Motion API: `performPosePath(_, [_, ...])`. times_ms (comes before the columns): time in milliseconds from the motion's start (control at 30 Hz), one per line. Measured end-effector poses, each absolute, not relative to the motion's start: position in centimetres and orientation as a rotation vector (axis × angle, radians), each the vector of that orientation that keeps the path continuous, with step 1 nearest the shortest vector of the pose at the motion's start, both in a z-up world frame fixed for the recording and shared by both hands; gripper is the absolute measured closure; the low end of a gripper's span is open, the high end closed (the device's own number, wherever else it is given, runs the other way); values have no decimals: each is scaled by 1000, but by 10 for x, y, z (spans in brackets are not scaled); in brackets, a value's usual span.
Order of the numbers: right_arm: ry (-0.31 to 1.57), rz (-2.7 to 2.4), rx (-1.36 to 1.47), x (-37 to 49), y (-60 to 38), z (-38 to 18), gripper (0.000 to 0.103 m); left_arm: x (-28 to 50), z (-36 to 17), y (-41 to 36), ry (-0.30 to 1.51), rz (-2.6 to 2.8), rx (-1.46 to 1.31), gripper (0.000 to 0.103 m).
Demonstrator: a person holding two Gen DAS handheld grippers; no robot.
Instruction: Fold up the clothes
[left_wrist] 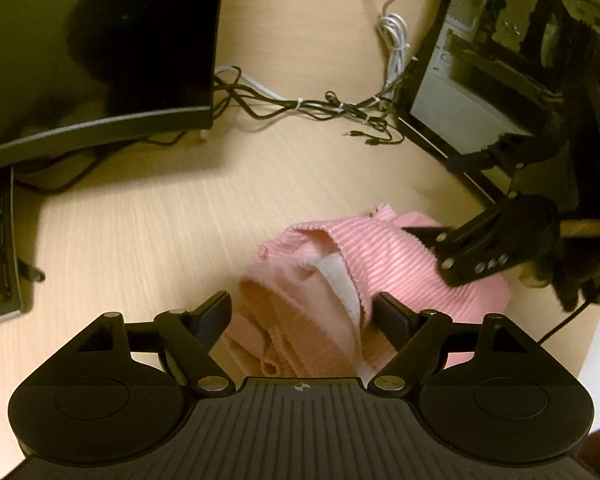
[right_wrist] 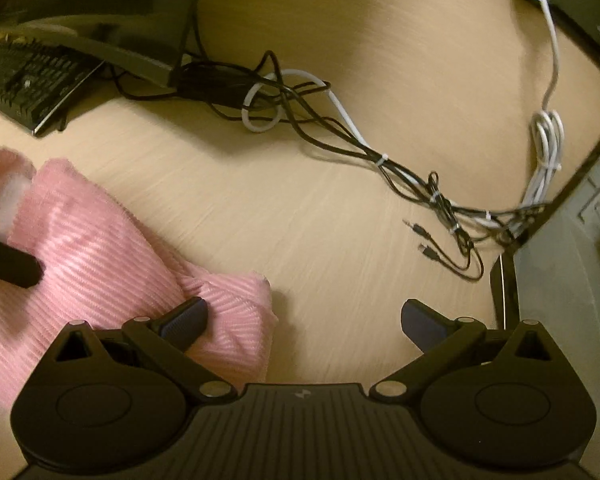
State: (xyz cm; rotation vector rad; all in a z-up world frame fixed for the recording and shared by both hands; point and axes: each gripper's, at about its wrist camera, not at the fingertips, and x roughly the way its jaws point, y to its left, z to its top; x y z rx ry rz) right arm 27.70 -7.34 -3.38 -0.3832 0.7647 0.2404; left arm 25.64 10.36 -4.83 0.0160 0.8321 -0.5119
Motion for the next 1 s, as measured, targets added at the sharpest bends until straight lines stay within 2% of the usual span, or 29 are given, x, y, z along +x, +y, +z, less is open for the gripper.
performPosePath(133, [813, 254, -210, 267, -96, -17, 0, 251, -23, 111, 774, -598, 74, 19])
performPosePath(200, [868, 278, -68, 255, -112, -16, 0, 249, -8, 116, 742, -665, 89, 8])
performPosePath(267, [920, 302, 75, 243, -127, -14, 0, 251, 1, 110, 719, -763, 85, 5])
performPosePath(467, [1048, 370, 354, 222, -139, -34, 0, 280, -28, 62, 797, -851, 135, 4])
performPosePath(533, [1056, 392, 372, 221, -136, -39, 7, 293, -46, 64, 854, -850, 95, 4])
performPosePath(600, [1064, 402, 358, 225, -133, -43, 27, 301, -60, 70, 899, -852, 40, 4])
performPosePath(667, [1064, 382, 331, 234, -131, -44, 37, 298, -67, 79, 917, -854, -18, 4])
performPosePath(1000, [859, 351, 95, 320, -82, -20, 36, 226, -70, 76, 945, -897, -183, 5])
